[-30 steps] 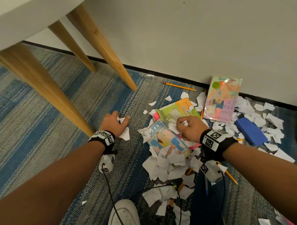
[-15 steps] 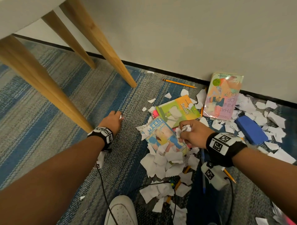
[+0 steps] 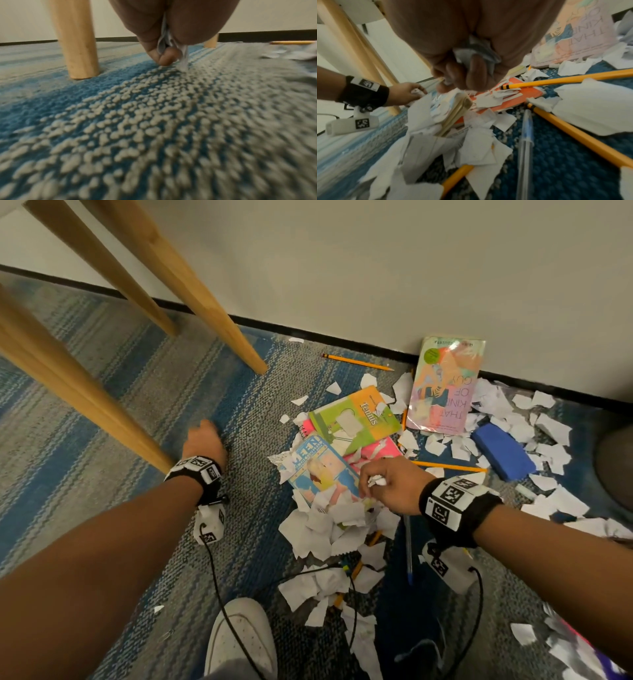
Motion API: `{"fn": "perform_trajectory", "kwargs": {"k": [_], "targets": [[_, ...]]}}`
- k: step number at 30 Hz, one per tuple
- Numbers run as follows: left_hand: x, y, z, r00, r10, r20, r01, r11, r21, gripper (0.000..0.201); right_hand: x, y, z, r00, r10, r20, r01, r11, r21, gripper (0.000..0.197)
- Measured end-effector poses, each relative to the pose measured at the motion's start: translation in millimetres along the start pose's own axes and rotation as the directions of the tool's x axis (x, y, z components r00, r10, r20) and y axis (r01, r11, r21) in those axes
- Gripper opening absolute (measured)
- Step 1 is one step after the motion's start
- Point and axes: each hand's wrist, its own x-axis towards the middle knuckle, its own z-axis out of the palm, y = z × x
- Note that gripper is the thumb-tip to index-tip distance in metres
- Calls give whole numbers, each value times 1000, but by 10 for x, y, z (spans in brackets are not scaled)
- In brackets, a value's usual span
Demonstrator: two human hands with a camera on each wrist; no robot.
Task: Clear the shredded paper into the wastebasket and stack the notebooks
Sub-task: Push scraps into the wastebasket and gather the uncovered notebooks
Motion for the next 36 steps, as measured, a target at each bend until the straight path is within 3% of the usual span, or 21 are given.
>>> {"fn": "perform_trajectory", "kwargs": {"k": [2, 4, 6, 9, 13, 17, 19, 22, 27, 31, 36], "targets": [[-92, 94, 11, 991, 136, -9, -137, 990, -35, 28, -9, -23, 37, 998, -38, -51, 36, 998, -46, 31], [-282, 239, 109, 935, 351, 43, -350, 936, -25, 16, -29, -97, 81, 995, -83, -55, 73, 982, -175, 16], [-539, 355, 257, 852, 504, 139, -504, 863, -43, 10, -6, -137, 160, 991, -136, 1, 124, 903, -412, 40], [-929, 473, 435, 804, 535, 259, -545, 838, -39, 16, 58, -212, 336, 991, -119, 53, 126, 782, -610, 39], [-1293, 556, 524, 793, 541, 281, -570, 821, 28, 54, 89, -183, 574, 981, -161, 105, 189, 712, -677, 53], [-1434, 439, 592, 710, 667, 227, -702, 695, 154, 85, -28, 18, 735, 972, -124, 197, 233, 553, -800, 56], [-1471, 360, 640, 662, 707, 251, -750, 627, 213, 101, -59, 102, 742, 970, -164, 181, 241, 524, -817, 61], [-1518, 323, 671, 612, 746, 263, -790, 555, 263, 101, -70, 79, 674, 952, -176, 253, 307, 564, -766, 49], [-1395, 406, 629, 574, 724, 382, -817, 539, 205, 44, -72, 69, 461, 951, -115, 286, 276, 734, -620, 53], [-1175, 447, 439, 606, 670, 429, -752, 659, 34, 35, -169, 120, 265, 986, -51, 160, 114, 903, -415, 46], [-1072, 484, 357, 689, 688, 227, -688, 720, -94, 41, -296, 145, 190, 998, -6, 61, 29, 923, -384, 33]]}}
